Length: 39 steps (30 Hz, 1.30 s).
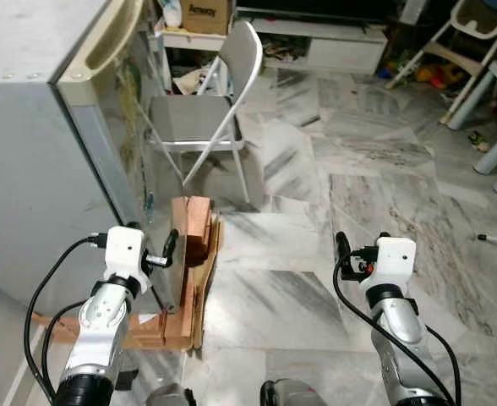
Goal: Restocking fridge
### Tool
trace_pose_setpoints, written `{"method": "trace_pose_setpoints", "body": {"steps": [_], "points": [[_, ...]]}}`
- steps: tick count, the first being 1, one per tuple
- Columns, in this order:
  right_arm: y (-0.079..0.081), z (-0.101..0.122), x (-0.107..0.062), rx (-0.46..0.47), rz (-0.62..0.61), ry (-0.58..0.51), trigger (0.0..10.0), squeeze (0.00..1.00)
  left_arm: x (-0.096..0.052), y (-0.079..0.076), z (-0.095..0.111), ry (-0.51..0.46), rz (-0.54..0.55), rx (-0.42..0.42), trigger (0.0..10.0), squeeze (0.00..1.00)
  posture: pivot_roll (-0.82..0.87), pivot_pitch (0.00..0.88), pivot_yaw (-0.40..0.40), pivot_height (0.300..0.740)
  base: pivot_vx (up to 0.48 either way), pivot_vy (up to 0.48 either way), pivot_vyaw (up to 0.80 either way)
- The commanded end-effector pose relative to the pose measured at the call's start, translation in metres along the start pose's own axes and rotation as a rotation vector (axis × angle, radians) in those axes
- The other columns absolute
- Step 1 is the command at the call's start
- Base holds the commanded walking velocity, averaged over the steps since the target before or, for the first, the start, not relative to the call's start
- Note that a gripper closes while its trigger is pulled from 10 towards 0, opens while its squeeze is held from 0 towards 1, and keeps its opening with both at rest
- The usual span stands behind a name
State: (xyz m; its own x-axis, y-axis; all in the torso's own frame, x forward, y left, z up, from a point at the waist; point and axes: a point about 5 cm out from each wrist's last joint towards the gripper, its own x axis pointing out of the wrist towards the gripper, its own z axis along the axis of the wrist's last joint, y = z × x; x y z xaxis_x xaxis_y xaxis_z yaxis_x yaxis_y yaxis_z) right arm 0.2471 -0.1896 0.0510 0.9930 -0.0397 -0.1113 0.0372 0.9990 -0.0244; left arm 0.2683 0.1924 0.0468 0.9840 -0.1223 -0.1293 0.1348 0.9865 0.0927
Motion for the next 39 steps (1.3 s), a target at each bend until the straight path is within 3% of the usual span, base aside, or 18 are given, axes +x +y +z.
{"method": "trace_pose_setpoints", "body": {"steps": [1, 10, 17, 31, 39], "points": [[-0.001, 0.002, 0.001, -0.006, 0.000, 0.001, 10.0, 0.00, 0.003, 0.006, 0.001, 0.001, 0.034, -0.002, 10.0, 0.00, 0.02, 0.015, -0.033, 0.740, 0.000, 0.000, 0.00], [0.001, 0.000, 0.001, -0.002, 0.017, 0.015, 10.0, 0.00, 0.008, 0.014, 0.004, -0.015, 0.071, 0.009, 10.0, 0.00, 0.02, 0.015, -0.031, 0.740, 0.000, 0.000, 0.00], [-0.005, -0.016, -0.005, -0.033, 0.045, 0.113, 10.0, 0.00, 0.021, 0.012, 0.014, -0.046, 0.049, 0.019, 10.0, 0.00, 0.02, 0.012, -0.040, 0.740, 0.000, 0.000, 0.00], [0.001, -0.017, -0.003, -0.037, 0.071, 0.131, 10.0, 0.00, 0.031, -0.010, 0.023, -0.079, -0.079, -0.004, 10.0, 0.00, 0.01, 0.015, -0.023, 0.740, 0.000, 0.000, 0.00], [0.002, -0.017, -0.003, -0.034, 0.078, 0.136, 10.0, 0.00, 0.045, -0.015, 0.029, -0.068, -0.073, 0.027, 10.0, 0.00, 0.00, 0.020, -0.019, 0.740, 0.000, 0.000, 0.00]]}}
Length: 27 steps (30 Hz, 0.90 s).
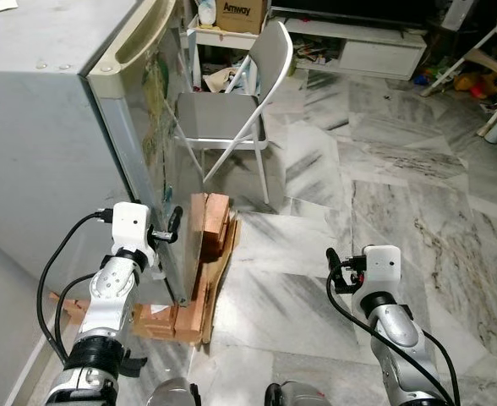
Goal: Restocking fridge
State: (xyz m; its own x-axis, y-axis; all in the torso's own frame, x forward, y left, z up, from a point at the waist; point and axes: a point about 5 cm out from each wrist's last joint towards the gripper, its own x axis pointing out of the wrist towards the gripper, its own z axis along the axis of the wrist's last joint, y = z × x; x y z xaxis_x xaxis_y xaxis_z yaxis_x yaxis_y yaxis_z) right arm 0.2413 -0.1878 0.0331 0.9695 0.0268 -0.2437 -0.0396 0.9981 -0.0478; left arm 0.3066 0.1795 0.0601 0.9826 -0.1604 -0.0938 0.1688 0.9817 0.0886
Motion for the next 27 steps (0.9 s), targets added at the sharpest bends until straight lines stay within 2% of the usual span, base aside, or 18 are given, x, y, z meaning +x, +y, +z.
{"method": "trace_pose_setpoints", "body": {"steps": [1, 5, 8, 10, 11, 12, 13, 14, 15, 17, 18, 20, 21, 23, 24, 25, 26, 27], "points": [[0.001, 0.001, 0.001, 0.005, 0.015, 0.007, 10.0, 0.00, 0.010, -0.007, 0.010, -0.020, -0.025, 0.038, 10.0, 0.00, 0.00, 0.020, -0.017, 0.740, 0.000, 0.000, 0.00], [0.003, 0.002, -0.010, -0.003, 0.084, -0.003, 10.0, 0.00, 0.022, -0.004, 0.010, 0.061, 0.019, 0.023, 10.0, 0.00, -0.02, 0.022, -0.011, 0.740, 0.000, 0.000, 0.00], [0.000, 0.000, -0.016, -0.015, 0.089, -0.003, 10.0, 0.00, 0.029, -0.008, 0.017, 0.049, -0.005, 0.012, 10.0, 0.00, -0.03, 0.024, -0.006, 0.740, 0.000, 0.000, 0.00], [-0.005, -0.006, -0.023, -0.018, 0.084, 0.014, 10.0, 0.00, 0.039, -0.018, 0.031, 0.010, -0.045, 0.023, 10.0, 0.00, -0.03, 0.024, -0.004, 0.740, 0.000, 0.000, 0.00], [-0.012, -0.013, -0.032, -0.015, 0.078, 0.037, 10.0, 0.00, 0.050, -0.043, 0.055, -0.069, -0.154, 0.040, 10.0, 0.00, -0.03, 0.027, -0.002, 0.740, 0.000, 0.000, 0.00], [-0.013, -0.014, -0.034, -0.013, 0.077, 0.041, 10.0, 0.00, 0.052, -0.049, 0.060, -0.088, -0.182, 0.045, 10.0, 0.00, -0.03, 0.027, -0.002, 0.740, 0.000, 0.000, 0.00], [-0.015, -0.016, -0.040, -0.017, 0.083, 0.049, 10.0, 0.00, 0.052, -0.082, 0.086, -0.214, -0.328, 0.118, 10.0, 0.00, -0.03, 0.033, -0.005, 0.740, 0.000, 0.000, 0.00], [-0.015, -0.017, -0.042, -0.019, 0.085, 0.051, 10.0, 0.00, 0.051, -0.090, 0.092, -0.249, -0.366, 0.138, 10.0, 0.00, -0.03, 0.033, -0.005, 0.740, 0.000, 0.000, 0.00], [-0.015, -0.017, -0.042, -0.019, 0.085, 0.051, 10.0, 0.00, 0.051, -0.090, 0.092, -0.249, -0.366, 0.138, 10.0, 0.00, -0.03, 0.033, -0.005, 0.740, 0.000, 0.000, 0.00], [-0.015, -0.025, -0.052, -0.042, 0.116, 0.075, 10.0, 0.00, 0.033, -0.151, 0.124, -0.356, -0.641, 0.040, 10.0, 0.00, -0.03, 0.031, -0.001, 0.740, 0.000, 0.000, 0.00], [-0.015, -0.027, -0.054, -0.047, 0.124, 0.081, 10.0, 0.00, 0.024, -0.167, 0.134, -0.389, -0.717, 0.026, 10.0, 0.00, -0.03, 0.031, -0.001, 0.740, 0.000, 0.000, 0.00], [-0.014, -0.029, -0.055, -0.047, 0.127, 0.083, 10.0, 0.00, 0.014, -0.184, 0.142, -0.414, -0.805, 0.010, 10.0, 0.00, -0.03, 0.032, 0.004, 0.740, 0.000, 0.000, 0.00], [-0.013, -0.029, -0.055, -0.044, 0.126, 0.080, 10.0, 0.00, 0.012, -0.187, 0.141, -0.402, -0.822, -0.003, 10.0, 0.00, -0.04, 0.031, 0.011, 0.740, 0.000, 0.000, 0.00], [-0.013, -0.029, -0.054, -0.046, 0.116, 0.071, 10.0, 0.00, 0.019, -0.178, 0.128, -0.358, -0.773, -0.010, 10.0, 0.00, -0.04, 0.031, 0.013, 0.740, 0.000, 0.000, 0.00], [-0.012, -0.030, -0.053, -0.046, 0.110, 0.070, 10.0, 0.00, 0.025, -0.164, 0.115, -0.316, -0.707, 0.002, 10.0, 0.00, -0.04, 0.032, 0.014, 0.740, 0.000, 0.000, 0.00], [-0.012, -0.030, -0.053, -0.046, 0.109, 0.070, 10.0, 0.00, 0.026, -0.161, 0.113, -0.309, -0.693, 0.006, 10.0, 0.00, -0.04, 0.032, 0.014, 0.740, 0.000, 0.000, 0.00], [-0.012, -0.031, -0.052, -0.055, 0.107, 0.068, 10.0, 0.00, 0.028, -0.151, 0.106, -0.280, -0.670, -0.013, 10.0, 0.00, -0.04, 0.033, 0.012, 0.740, 0.000, 0.000, 0.00], [-0.013, -0.032, -0.051, -0.071, 0.101, 0.062, 10.0, 0.00, 0.027, -0.134, 0.099, -0.256, -0.623, -0.026, 10.0, 0.00, -0.03, 0.035, 0.008, 0.740, 0.000, 0.000, 0.00]]}}
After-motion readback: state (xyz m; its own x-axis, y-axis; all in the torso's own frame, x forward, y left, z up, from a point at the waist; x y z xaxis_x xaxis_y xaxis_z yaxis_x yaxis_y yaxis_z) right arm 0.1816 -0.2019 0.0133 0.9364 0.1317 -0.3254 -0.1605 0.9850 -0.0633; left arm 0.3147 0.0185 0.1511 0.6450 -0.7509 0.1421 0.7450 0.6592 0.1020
